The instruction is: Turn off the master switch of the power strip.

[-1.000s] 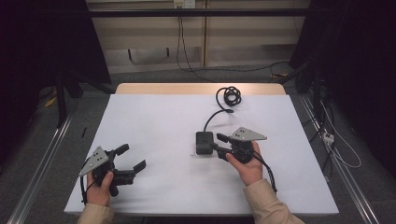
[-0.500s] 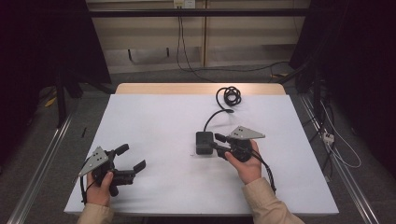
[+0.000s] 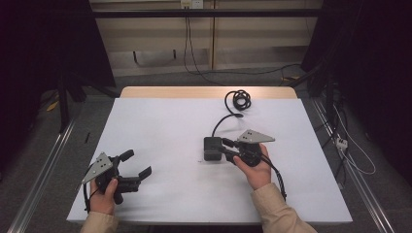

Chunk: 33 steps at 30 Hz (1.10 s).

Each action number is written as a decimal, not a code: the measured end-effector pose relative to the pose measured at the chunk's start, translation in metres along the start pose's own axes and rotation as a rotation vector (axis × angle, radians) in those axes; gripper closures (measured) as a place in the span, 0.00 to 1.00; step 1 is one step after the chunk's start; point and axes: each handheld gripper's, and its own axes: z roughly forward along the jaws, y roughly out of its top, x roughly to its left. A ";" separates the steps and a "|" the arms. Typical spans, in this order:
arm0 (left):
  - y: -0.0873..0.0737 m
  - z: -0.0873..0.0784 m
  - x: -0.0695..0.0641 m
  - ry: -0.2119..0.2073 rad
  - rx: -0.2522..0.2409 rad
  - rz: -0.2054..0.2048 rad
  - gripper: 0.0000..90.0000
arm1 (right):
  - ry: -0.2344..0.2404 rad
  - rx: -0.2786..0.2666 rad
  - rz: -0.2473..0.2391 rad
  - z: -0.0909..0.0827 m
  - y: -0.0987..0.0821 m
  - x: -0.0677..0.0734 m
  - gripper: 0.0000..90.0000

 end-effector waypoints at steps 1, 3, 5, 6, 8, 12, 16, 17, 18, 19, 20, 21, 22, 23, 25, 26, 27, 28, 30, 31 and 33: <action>0.000 0.000 0.000 0.000 0.000 0.000 0.03 | -0.001 0.000 0.000 0.000 0.000 0.000 0.73; 0.000 0.000 0.000 0.000 0.001 -0.001 0.03 | 0.001 0.001 -0.001 0.001 0.000 0.000 0.73; 0.000 0.000 0.000 0.000 0.000 -0.001 0.03 | 0.002 0.003 -0.001 0.001 0.000 -0.001 0.74; 0.000 0.000 0.000 0.000 0.000 -0.001 0.03 | 0.002 0.004 0.000 0.001 0.001 -0.001 0.74; 0.000 0.000 0.000 0.000 0.001 0.000 0.03 | 0.003 0.008 0.000 0.002 0.001 -0.001 0.75; 0.000 0.000 0.000 0.000 0.001 -0.002 0.03 | 0.005 0.010 -0.003 0.002 0.002 -0.001 0.76; 0.000 0.000 0.000 0.000 0.001 -0.002 0.03 | 0.009 0.014 0.000 0.003 0.003 -0.001 0.77; 0.000 0.000 0.000 -0.001 0.002 -0.002 0.03 | 0.010 0.014 0.000 0.004 0.003 -0.001 0.78; 0.000 0.000 0.000 -0.001 0.002 -0.002 0.03 | 0.012 0.013 0.002 0.004 0.003 -0.001 0.78; 0.000 0.000 0.000 -0.002 0.002 -0.003 0.03 | 0.012 0.014 0.002 0.004 0.003 -0.001 0.79; -0.001 0.000 0.000 -0.001 0.002 -0.003 0.03 | 0.013 0.016 0.002 0.004 0.003 -0.001 0.79; 0.000 0.000 0.000 0.000 0.002 -0.002 0.03 | 0.013 0.017 0.000 0.004 0.003 -0.001 0.79; 0.000 0.000 0.000 0.000 0.002 -0.003 0.03 | 0.013 0.018 0.000 0.005 0.003 -0.001 0.80; 0.000 0.000 0.000 0.000 0.002 -0.002 0.03 | 0.011 0.018 0.001 0.005 0.003 -0.001 0.80; 0.000 0.001 0.000 0.001 0.002 -0.002 0.03 | 0.010 0.019 0.001 0.005 0.003 -0.002 0.81; 0.000 0.001 0.000 0.001 0.002 -0.002 0.03 | 0.010 0.021 0.000 0.006 0.002 -0.002 0.81; 0.000 0.001 0.000 0.002 0.002 -0.002 0.03 | 0.010 0.021 -0.001 0.006 0.002 -0.002 0.82; 0.000 0.000 0.000 0.001 0.002 -0.002 0.03 | 0.011 0.021 0.000 0.006 0.002 -0.002 0.82; 0.000 0.000 0.000 0.002 0.002 -0.002 0.03 | 0.011 0.023 -0.003 0.007 0.002 -0.002 0.83; 0.000 0.000 0.000 0.002 0.002 -0.002 0.03 | 0.013 0.025 -0.003 0.007 0.002 -0.003 0.84; -0.001 0.001 -0.001 0.002 0.002 -0.002 0.03 | 0.015 0.026 -0.005 0.008 0.002 -0.003 0.85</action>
